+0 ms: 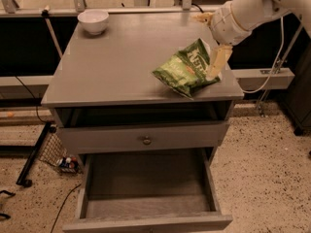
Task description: Pick green jalapeno chip bag from middle drawer and place on counter
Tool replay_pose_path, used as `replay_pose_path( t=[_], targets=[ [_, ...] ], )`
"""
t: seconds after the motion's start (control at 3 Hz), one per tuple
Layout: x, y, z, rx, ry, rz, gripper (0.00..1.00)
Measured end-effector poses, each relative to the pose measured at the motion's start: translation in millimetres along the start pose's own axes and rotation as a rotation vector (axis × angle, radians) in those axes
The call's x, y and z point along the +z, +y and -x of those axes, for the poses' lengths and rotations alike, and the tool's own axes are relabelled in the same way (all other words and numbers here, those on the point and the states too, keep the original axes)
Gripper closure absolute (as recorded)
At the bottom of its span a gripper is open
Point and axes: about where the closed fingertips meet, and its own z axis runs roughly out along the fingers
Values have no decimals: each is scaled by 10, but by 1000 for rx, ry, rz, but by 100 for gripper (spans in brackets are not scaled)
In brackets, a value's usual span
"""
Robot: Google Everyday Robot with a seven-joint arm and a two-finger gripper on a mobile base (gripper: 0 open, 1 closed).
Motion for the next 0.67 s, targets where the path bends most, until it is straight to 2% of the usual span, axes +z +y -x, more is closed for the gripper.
replay_pose_path(
  t=[0.67],
  targets=[
    [-474, 274, -510, 160, 34, -97, 0]
  ],
)
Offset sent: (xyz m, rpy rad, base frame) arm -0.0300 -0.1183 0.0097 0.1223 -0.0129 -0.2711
